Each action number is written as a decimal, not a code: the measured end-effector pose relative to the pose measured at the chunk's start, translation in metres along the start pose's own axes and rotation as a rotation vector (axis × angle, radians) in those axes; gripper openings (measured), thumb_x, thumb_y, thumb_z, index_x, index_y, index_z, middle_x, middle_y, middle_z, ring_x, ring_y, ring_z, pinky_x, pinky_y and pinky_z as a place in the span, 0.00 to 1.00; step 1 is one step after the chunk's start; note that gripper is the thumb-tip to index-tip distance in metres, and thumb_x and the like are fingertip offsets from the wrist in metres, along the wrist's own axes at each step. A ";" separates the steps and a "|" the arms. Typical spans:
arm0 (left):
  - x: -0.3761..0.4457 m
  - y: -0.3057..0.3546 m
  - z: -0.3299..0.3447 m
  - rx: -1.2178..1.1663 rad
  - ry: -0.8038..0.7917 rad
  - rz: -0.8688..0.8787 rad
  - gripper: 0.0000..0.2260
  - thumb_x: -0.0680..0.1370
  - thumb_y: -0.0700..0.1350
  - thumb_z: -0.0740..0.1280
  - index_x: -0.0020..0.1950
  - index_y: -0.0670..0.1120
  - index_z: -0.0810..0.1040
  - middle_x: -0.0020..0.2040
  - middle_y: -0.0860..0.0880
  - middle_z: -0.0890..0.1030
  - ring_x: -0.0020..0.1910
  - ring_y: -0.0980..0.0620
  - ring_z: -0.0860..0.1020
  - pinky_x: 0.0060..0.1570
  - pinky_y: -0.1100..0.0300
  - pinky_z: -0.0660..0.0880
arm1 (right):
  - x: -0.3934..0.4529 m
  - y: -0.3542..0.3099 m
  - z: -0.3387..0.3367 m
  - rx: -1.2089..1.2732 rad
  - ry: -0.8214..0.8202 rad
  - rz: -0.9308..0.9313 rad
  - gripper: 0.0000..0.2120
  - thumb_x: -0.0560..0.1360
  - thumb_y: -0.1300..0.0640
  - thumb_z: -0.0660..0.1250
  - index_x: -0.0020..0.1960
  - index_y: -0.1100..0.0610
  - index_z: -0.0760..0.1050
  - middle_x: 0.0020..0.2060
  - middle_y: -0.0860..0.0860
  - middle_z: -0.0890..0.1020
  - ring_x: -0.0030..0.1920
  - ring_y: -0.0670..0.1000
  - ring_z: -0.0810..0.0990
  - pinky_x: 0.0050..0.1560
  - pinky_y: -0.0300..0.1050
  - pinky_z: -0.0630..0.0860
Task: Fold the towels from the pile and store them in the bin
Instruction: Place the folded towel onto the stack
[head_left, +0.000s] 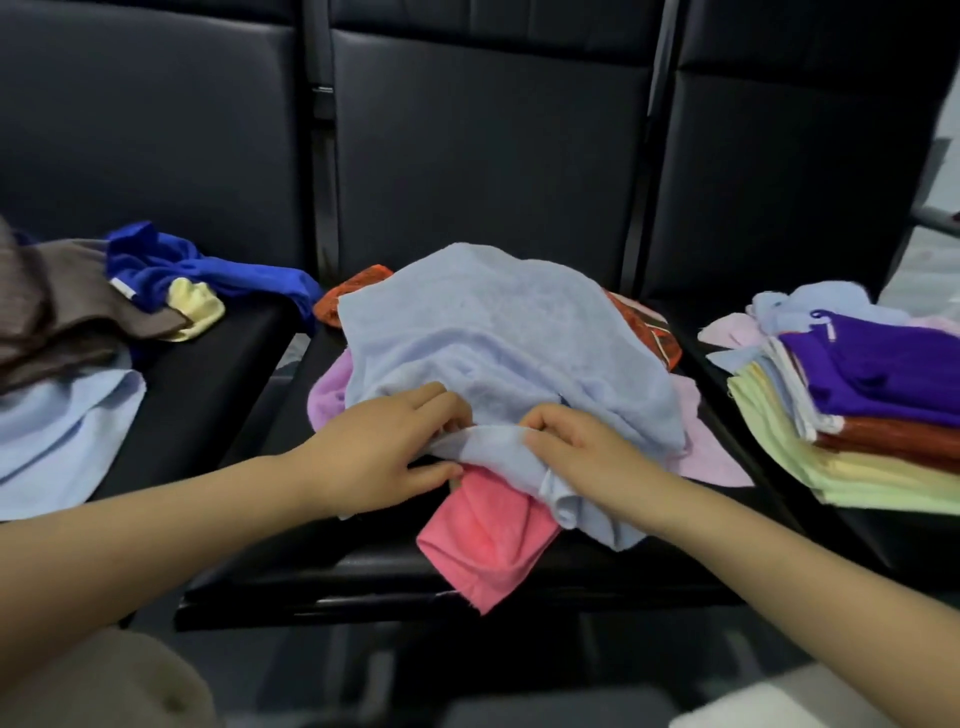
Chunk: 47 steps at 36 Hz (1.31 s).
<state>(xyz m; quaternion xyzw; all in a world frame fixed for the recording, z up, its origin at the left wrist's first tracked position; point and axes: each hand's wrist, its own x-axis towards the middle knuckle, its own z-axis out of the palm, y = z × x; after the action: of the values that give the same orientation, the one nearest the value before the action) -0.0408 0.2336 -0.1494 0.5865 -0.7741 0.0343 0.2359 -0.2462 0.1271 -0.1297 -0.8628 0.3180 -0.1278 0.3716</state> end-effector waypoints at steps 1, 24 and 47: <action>0.000 0.002 0.000 0.012 0.025 -0.002 0.12 0.74 0.58 0.61 0.53 0.54 0.71 0.46 0.62 0.72 0.43 0.63 0.71 0.35 0.67 0.70 | 0.000 -0.002 -0.002 0.058 0.001 0.024 0.09 0.82 0.54 0.59 0.44 0.48 0.73 0.40 0.51 0.80 0.41 0.46 0.75 0.44 0.34 0.72; 0.044 0.021 -0.041 -0.604 0.096 -0.371 0.19 0.82 0.49 0.61 0.37 0.36 0.69 0.35 0.49 0.68 0.35 0.54 0.66 0.36 0.59 0.64 | -0.010 0.010 -0.073 0.101 0.243 -0.269 0.05 0.75 0.59 0.70 0.48 0.56 0.84 0.48 0.49 0.84 0.52 0.45 0.80 0.55 0.37 0.75; 0.050 -0.057 -0.055 -0.505 0.064 -0.684 0.19 0.81 0.53 0.62 0.39 0.38 0.73 0.36 0.48 0.70 0.35 0.55 0.68 0.37 0.63 0.66 | 0.050 0.085 -0.114 0.605 0.437 0.203 0.37 0.61 0.36 0.78 0.63 0.54 0.76 0.61 0.50 0.80 0.60 0.56 0.79 0.64 0.57 0.74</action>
<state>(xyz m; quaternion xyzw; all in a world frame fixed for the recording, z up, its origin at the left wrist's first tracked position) 0.0199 0.1898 -0.0931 0.7320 -0.5112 -0.2185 0.3937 -0.2989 -0.0129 -0.1137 -0.6307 0.4215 -0.3594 0.5435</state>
